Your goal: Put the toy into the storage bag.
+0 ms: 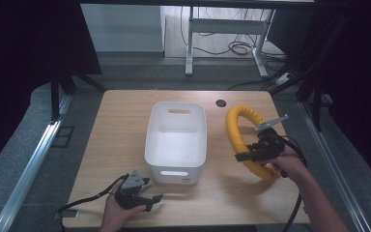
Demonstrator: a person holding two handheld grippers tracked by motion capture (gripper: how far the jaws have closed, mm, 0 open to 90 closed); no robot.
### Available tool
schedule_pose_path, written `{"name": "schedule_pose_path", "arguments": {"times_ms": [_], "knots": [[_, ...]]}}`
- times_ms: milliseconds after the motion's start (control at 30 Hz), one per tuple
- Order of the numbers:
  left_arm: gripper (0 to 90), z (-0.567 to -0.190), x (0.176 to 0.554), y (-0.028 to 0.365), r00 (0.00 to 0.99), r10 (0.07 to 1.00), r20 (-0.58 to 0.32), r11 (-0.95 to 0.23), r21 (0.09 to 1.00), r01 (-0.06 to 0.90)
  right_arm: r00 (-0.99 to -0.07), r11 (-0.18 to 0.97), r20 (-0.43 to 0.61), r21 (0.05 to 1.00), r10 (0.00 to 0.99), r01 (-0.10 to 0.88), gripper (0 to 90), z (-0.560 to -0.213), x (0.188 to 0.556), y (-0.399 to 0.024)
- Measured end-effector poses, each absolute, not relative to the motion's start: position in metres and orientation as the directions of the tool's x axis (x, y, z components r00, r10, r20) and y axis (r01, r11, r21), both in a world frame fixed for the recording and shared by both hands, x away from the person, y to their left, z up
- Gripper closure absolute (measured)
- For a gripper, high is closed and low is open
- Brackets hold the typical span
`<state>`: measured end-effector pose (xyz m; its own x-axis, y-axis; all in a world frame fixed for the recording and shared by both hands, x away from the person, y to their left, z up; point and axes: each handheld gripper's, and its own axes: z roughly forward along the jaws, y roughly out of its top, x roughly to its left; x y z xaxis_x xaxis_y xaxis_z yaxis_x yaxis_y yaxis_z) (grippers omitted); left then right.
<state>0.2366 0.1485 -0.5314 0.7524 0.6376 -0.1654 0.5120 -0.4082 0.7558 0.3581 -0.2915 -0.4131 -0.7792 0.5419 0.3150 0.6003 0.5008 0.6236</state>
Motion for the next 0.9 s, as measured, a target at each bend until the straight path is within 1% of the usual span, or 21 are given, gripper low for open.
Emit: {"name": "schedule_pose_path", "arguments": {"times_ms": [333,367,533,900], "knots": [[19.3,-0.531,0.236,0.149,0.751,0.639,-0.164,-0.408,0.756,0.512,-0.773,0.404,0.341,0.700,0.536,0.589,49.4,-0.399,0.357,-0.308],[19.3,-0.531,0.237,0.149,0.751,0.639,-0.164,-0.409,0.755,0.512,-0.773,0.373,0.354,0.720,0.527,0.584,49.4,-0.394,0.356,-0.312],[19.3,-0.531,0.237,0.149,0.752,0.639,-0.164,-0.409,0.755,0.513,-0.779,0.333,0.366,0.750,0.510,0.571,49.5,-0.387,0.355,-0.316],[19.3,-0.531,0.237,0.149,0.753,0.639,-0.159,-0.414,0.754,0.510,-0.790,0.261,0.367,0.803,0.492,0.536,49.4,-0.376,0.352,-0.311]]}}
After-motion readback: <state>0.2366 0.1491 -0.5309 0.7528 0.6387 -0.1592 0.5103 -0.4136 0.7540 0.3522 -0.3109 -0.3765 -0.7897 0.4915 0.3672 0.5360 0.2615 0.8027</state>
